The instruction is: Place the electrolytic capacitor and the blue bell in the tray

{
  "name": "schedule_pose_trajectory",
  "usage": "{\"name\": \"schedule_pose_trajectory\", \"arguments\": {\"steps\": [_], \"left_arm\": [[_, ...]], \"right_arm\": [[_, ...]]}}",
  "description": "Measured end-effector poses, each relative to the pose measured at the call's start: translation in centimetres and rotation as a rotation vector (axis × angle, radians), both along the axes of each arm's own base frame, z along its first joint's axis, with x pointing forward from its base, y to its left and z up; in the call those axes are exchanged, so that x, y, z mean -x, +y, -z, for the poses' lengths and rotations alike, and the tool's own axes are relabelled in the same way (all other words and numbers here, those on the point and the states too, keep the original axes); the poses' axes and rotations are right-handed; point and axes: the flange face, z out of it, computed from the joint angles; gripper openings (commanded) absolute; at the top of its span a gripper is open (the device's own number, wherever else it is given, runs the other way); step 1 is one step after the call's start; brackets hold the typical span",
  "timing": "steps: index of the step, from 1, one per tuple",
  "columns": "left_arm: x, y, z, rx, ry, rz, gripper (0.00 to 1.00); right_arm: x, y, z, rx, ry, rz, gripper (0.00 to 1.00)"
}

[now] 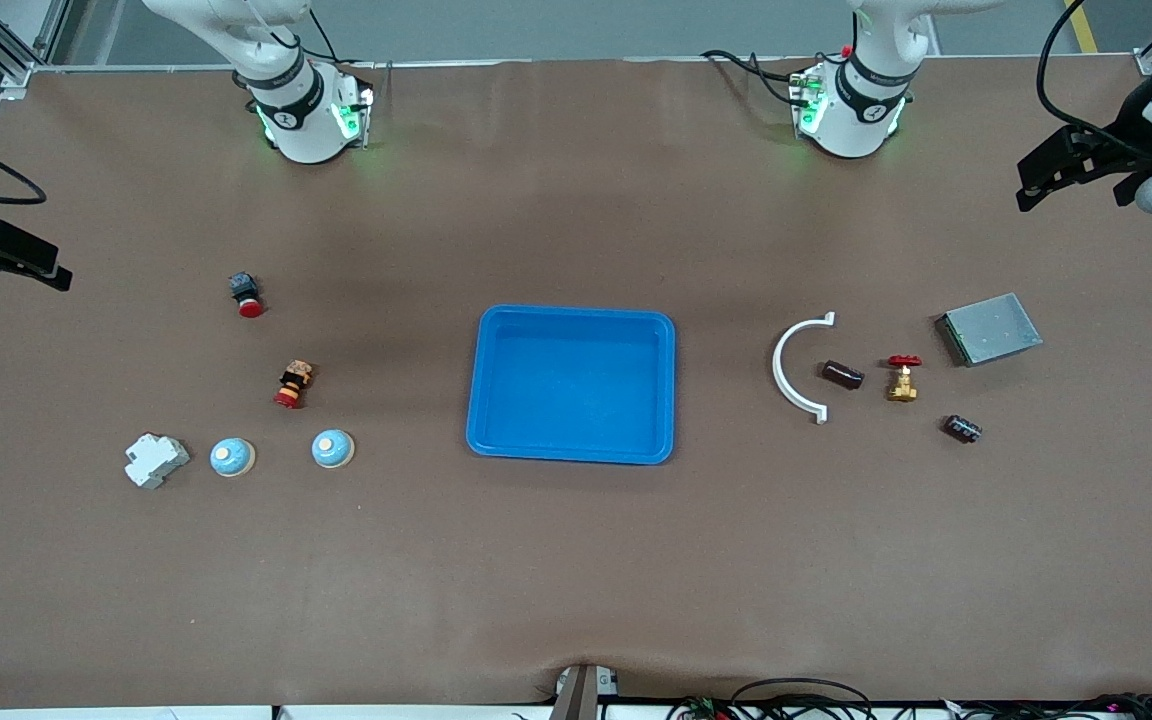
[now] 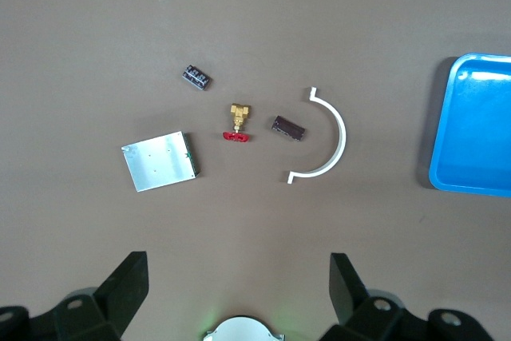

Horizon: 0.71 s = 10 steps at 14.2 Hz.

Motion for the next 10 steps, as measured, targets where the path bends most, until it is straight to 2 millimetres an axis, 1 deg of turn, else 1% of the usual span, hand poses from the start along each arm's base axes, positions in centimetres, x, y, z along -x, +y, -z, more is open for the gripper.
{"name": "schedule_pose_trajectory", "arguments": {"steps": [7,10], "left_arm": [[0.0,0.2,0.1,0.0,0.006,-0.004,1.0],[-0.5,0.4,1.1,-0.001,0.032,-0.008,1.0]], "right_arm": [[0.0,0.5,0.0,0.0,0.0,-0.009,1.0],[0.0,0.5,0.0,0.0,0.0,-0.008,1.0]]}}
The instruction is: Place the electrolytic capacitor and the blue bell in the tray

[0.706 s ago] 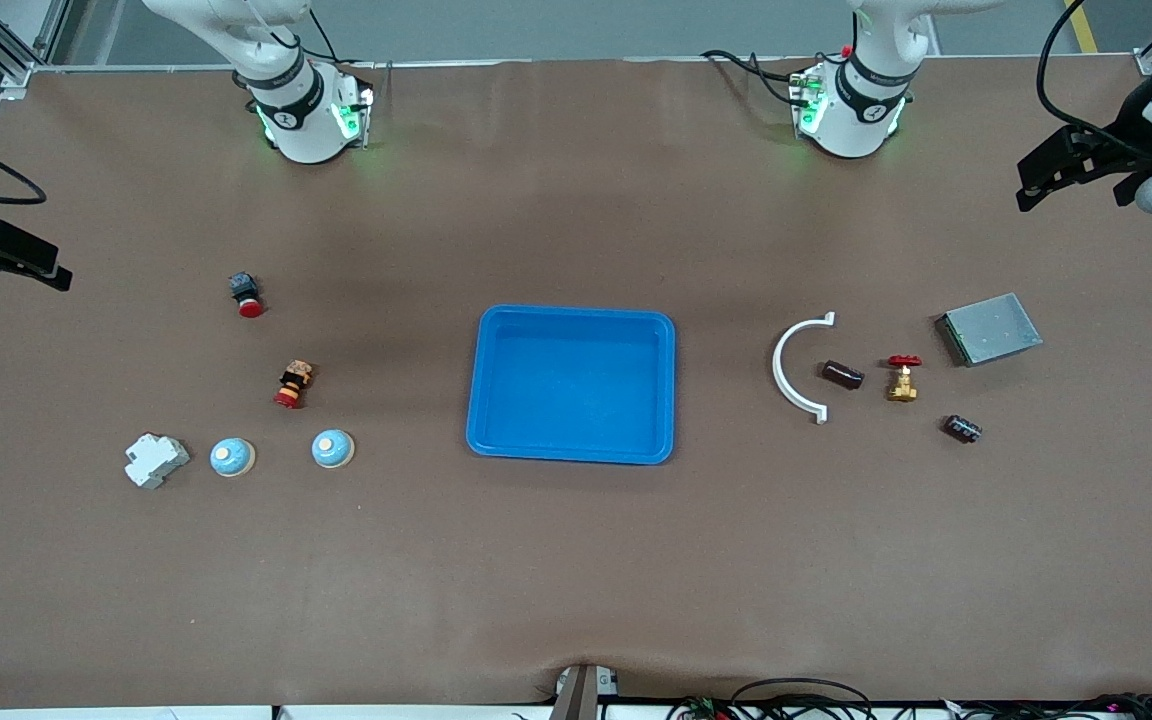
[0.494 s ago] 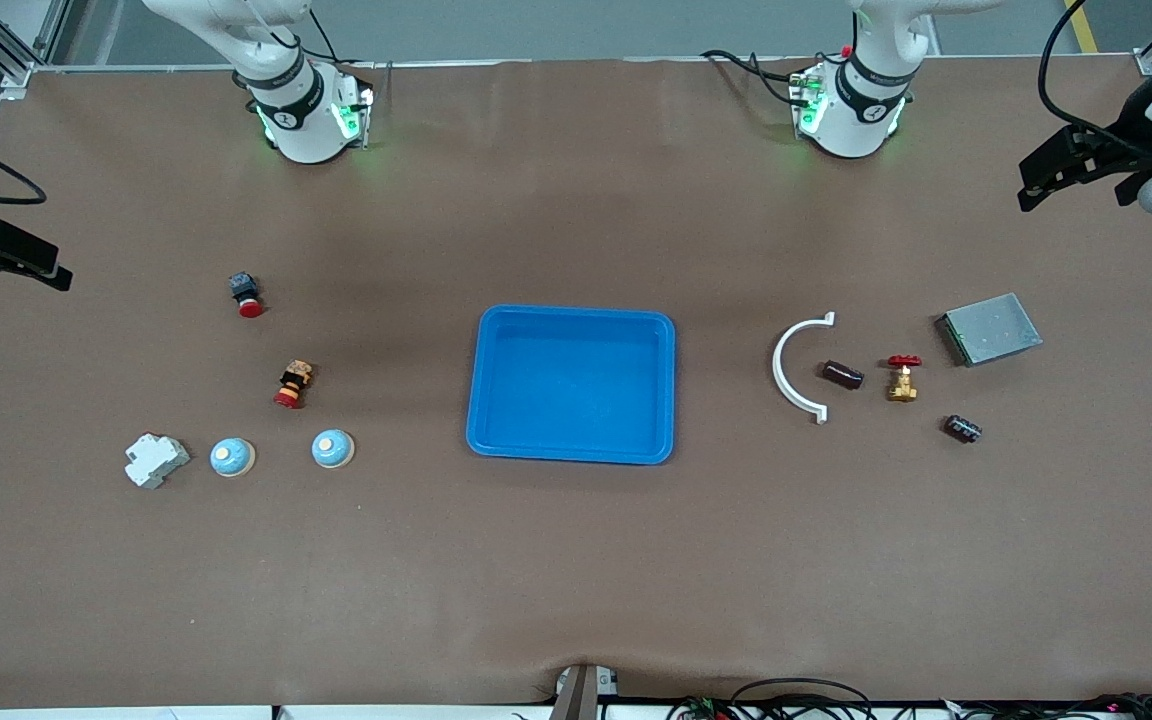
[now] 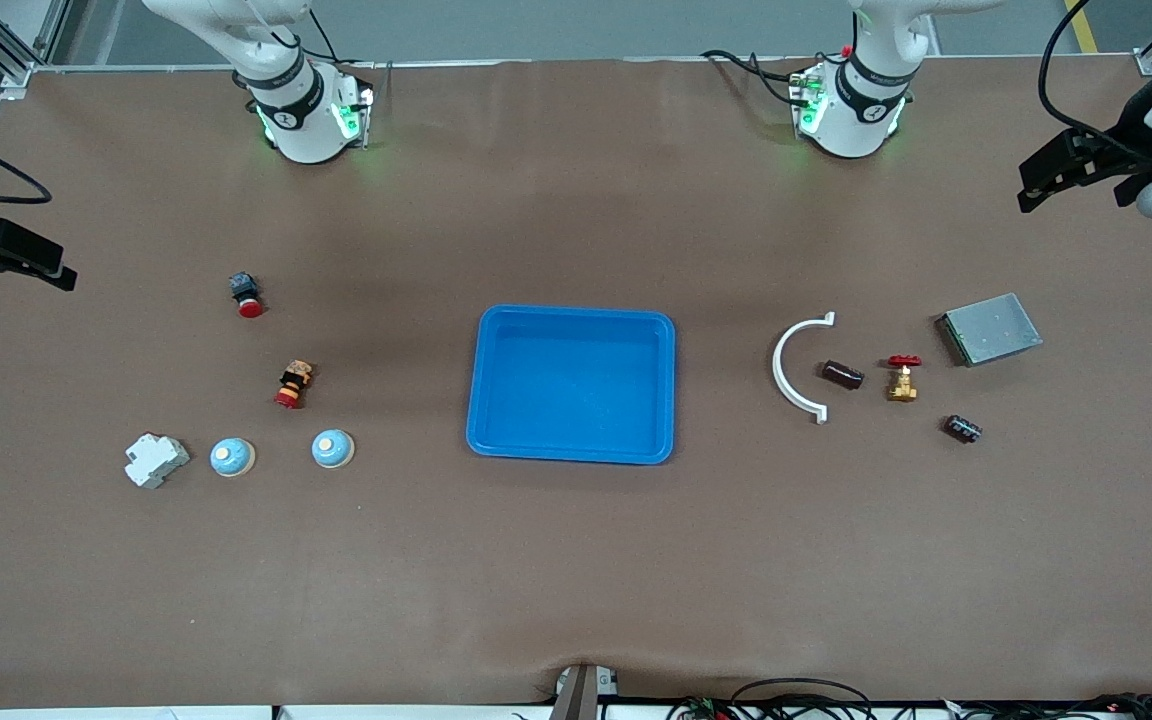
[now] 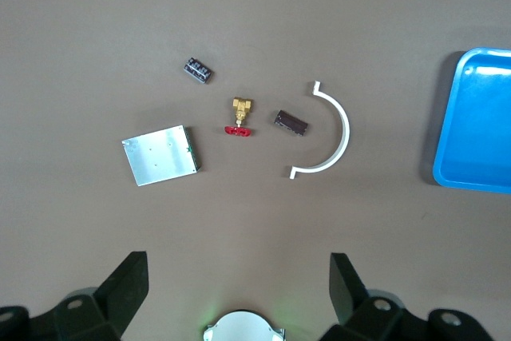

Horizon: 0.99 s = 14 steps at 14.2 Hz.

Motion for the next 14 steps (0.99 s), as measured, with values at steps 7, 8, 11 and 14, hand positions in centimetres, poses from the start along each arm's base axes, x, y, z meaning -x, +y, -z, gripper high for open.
{"name": "schedule_pose_trajectory", "arguments": {"steps": [7,8,11,14], "left_arm": [[-1.3,0.1,6.9,-0.008,0.141,-0.004,1.0],[-1.4,0.4,8.4,-0.008,0.15,-0.009,1.0],[-1.7,1.2,13.5,-0.008,0.155,-0.027,1.0],[-1.4,1.3,18.7,-0.022,0.173,-0.114,1.0]], "right_arm": [[0.0,-0.2,0.0,0.001,0.0,0.003,1.0],[0.0,-0.2,0.0,0.001,0.0,0.004,1.0],[0.0,-0.3,0.0,0.001,0.0,0.005,1.0],[0.0,-0.4,0.0,0.002,0.0,0.007,1.0]]}}
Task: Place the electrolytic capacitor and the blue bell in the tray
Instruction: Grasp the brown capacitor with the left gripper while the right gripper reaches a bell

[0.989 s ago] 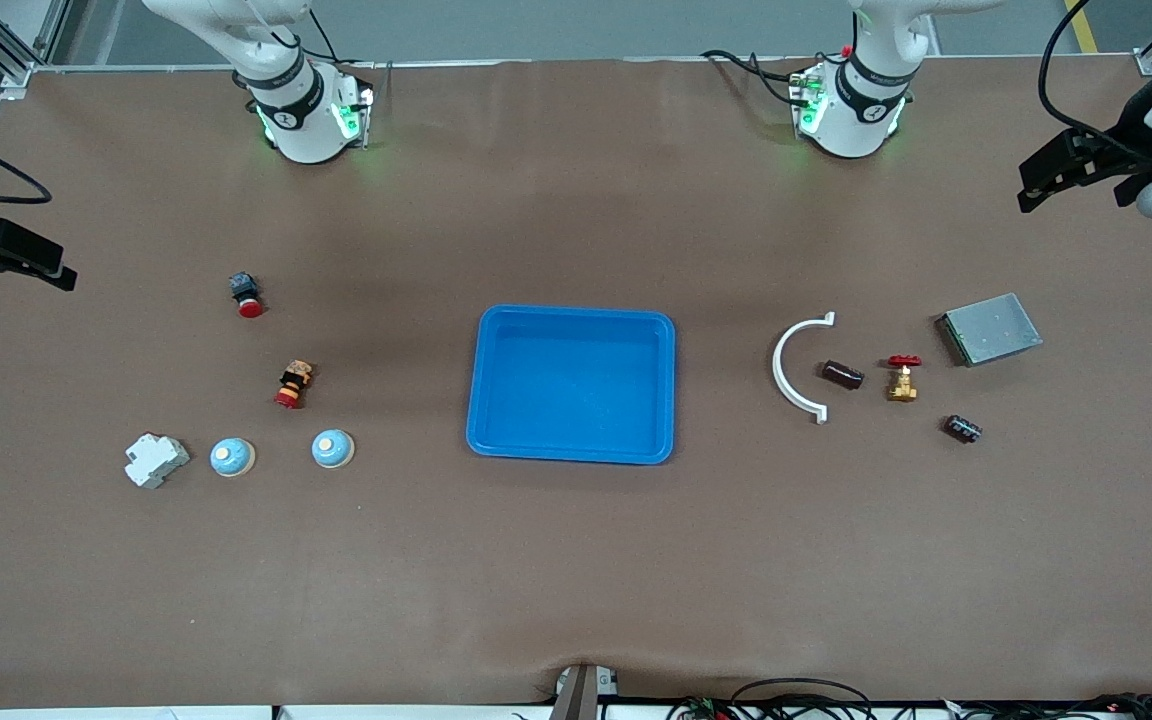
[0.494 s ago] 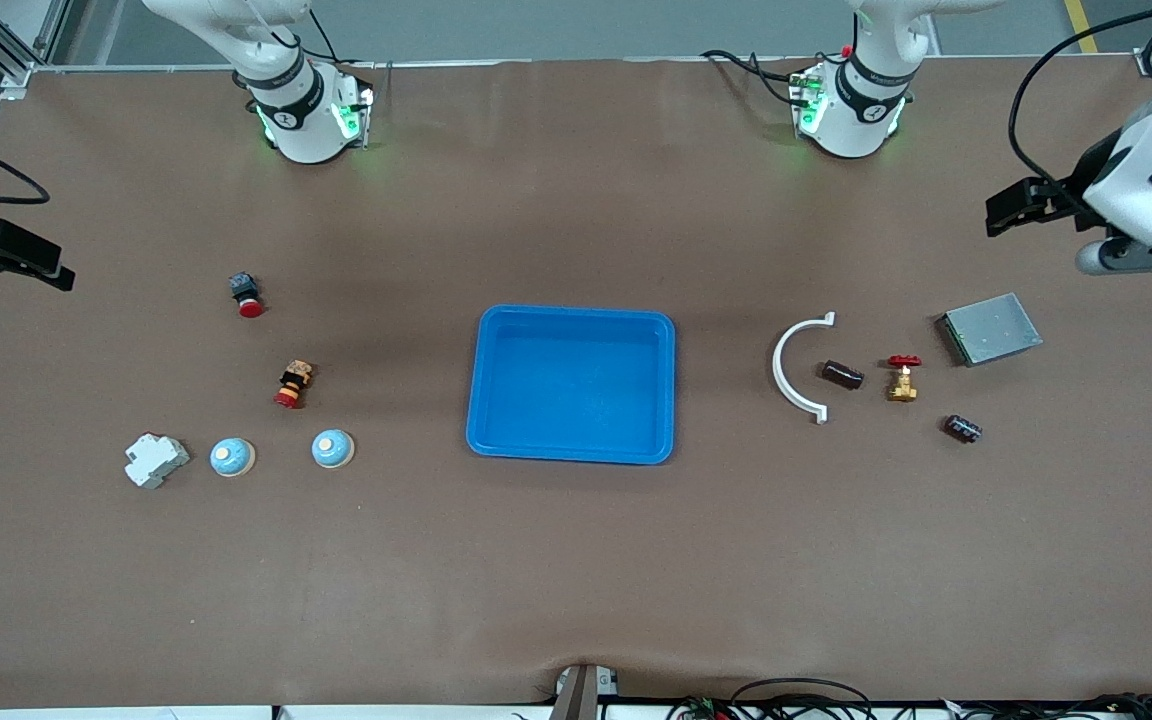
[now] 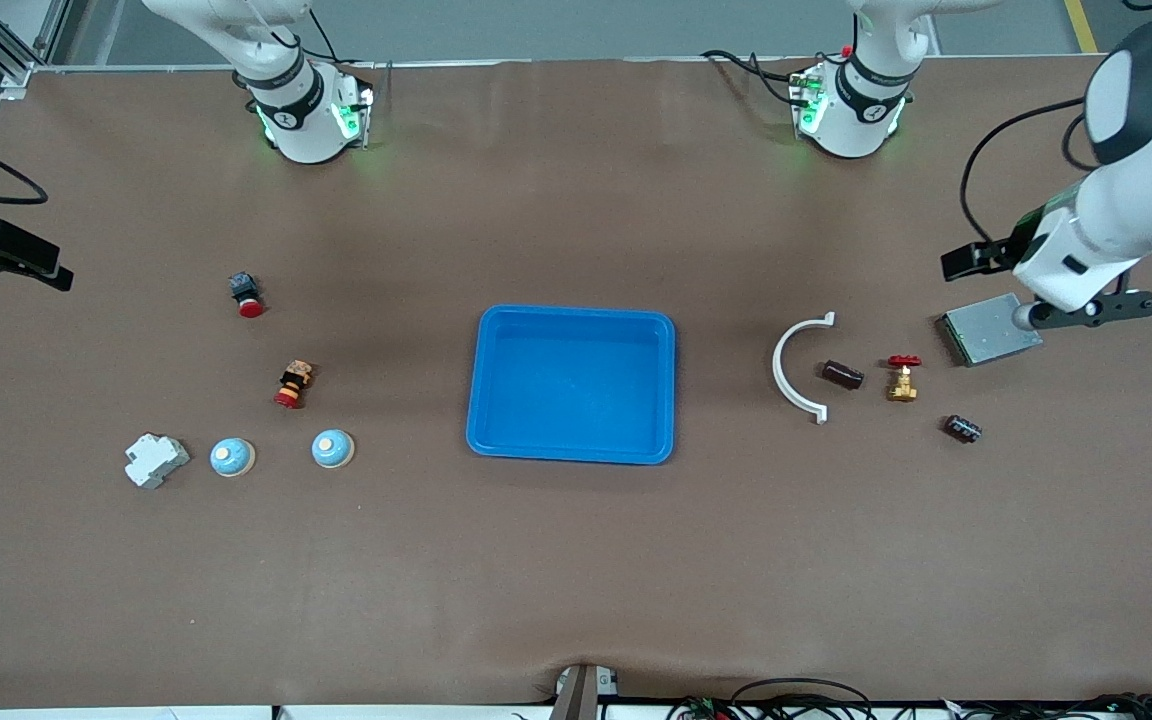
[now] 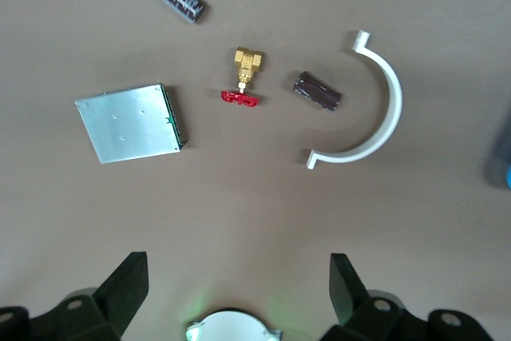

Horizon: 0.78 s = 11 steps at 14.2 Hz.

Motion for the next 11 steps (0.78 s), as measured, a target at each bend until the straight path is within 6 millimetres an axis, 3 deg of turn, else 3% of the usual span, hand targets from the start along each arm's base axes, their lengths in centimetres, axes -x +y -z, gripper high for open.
{"name": "schedule_pose_trajectory", "arguments": {"steps": [6,8,11], "left_arm": [[1.1,0.4,12.3,-0.027,-0.035,-0.187,0.97],[1.3,0.6,15.1,-0.038,-0.054,-0.287,0.84],[0.9,0.4,17.9,-0.052,-0.092,-0.438,0.78]], "right_arm": [[0.1,-0.3,0.1,0.002,0.007,0.005,1.0],[0.1,-0.2,0.1,0.002,0.006,0.003,1.0],[0.0,0.2,0.1,0.001,0.005,-0.003,1.0]]}}
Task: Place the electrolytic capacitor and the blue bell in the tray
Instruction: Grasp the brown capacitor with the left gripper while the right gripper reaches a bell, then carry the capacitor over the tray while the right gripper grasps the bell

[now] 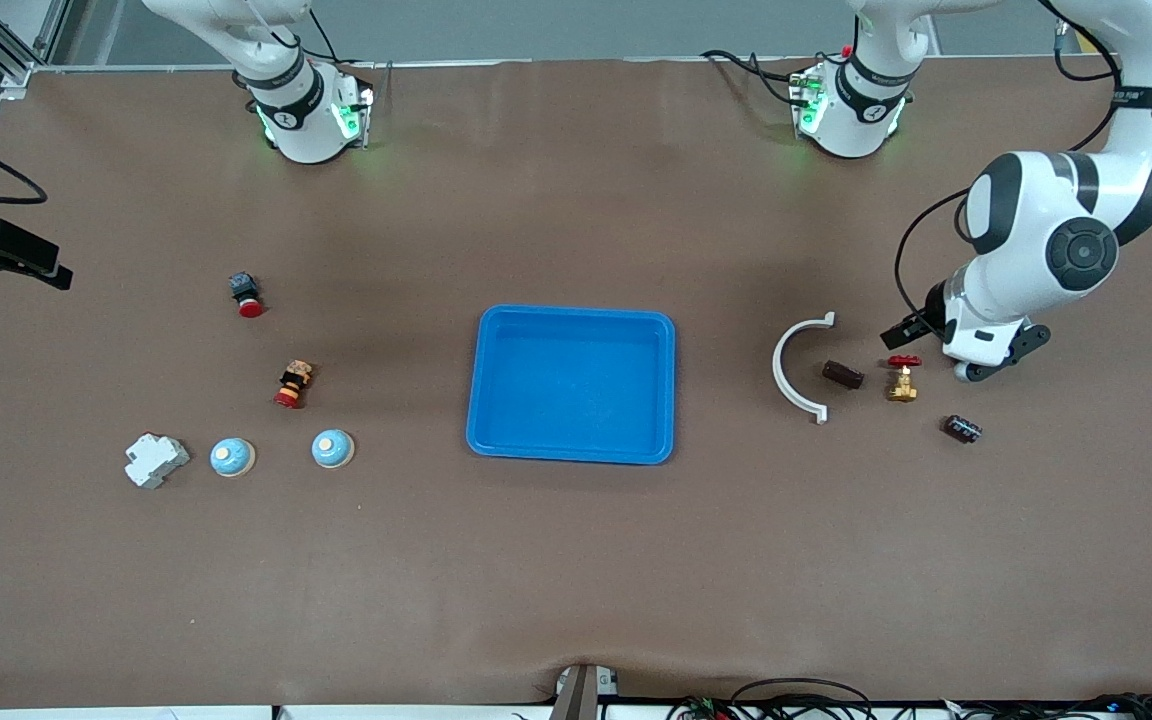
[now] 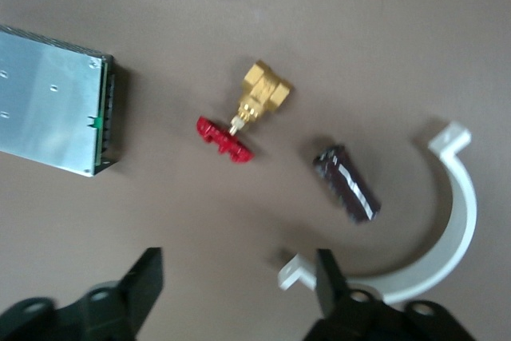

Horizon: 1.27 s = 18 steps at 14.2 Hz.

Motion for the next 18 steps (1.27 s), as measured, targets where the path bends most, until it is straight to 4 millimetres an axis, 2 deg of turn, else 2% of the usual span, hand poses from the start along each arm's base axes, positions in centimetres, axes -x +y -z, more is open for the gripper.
{"name": "schedule_pose_trajectory", "arguments": {"steps": [2,4,6,9,11,13,15,16,17,18], "left_arm": [[-0.5,-0.9,1.7,-0.01,-0.031,-0.115,0.74],[-0.9,-3.0,3.1,-0.011,-0.061,-0.2,0.73],[-1.0,-4.5,4.3,-0.006,-0.077,-0.243,0.71],[-1.3,-4.7,6.0,0.003,-0.098,-0.281,0.67],[-1.5,-4.7,7.1,0.008,-0.108,-0.305,0.58],[-1.5,-4.9,8.2,0.011,-0.111,-0.33,0.58],[-1.5,-5.3,9.3,0.015,-0.115,-0.343,0.57],[-1.4,-5.3,9.9,0.017,-0.112,-0.344,0.5],[-1.3,-5.3,10.5,0.017,-0.108,-0.344,0.38],[-1.3,-5.3,10.9,0.017,-0.103,-0.344,0.19]], "right_arm": [[0.0,0.5,0.3,-0.002,0.011,-0.01,1.0],[-0.3,1.4,1.0,-0.003,0.024,-0.026,1.0],[-0.9,3.0,2.6,-0.007,0.053,-0.052,1.0],[-2.7,8.1,6.4,0.001,0.096,-0.004,1.0],[-3.9,11.7,9.0,0.012,0.104,0.027,1.0],[-5.1,13.3,11.6,0.015,0.103,0.028,1.0],[-6.4,14.1,14.7,0.013,0.091,0.023,1.0],[-7.0,14.4,16.4,0.01,0.074,0.022,1.0],[-7.6,14.7,18.3,0.008,0.058,0.021,1.0],[-8.2,14.9,20.1,0.006,0.046,0.022,1.0]]}}
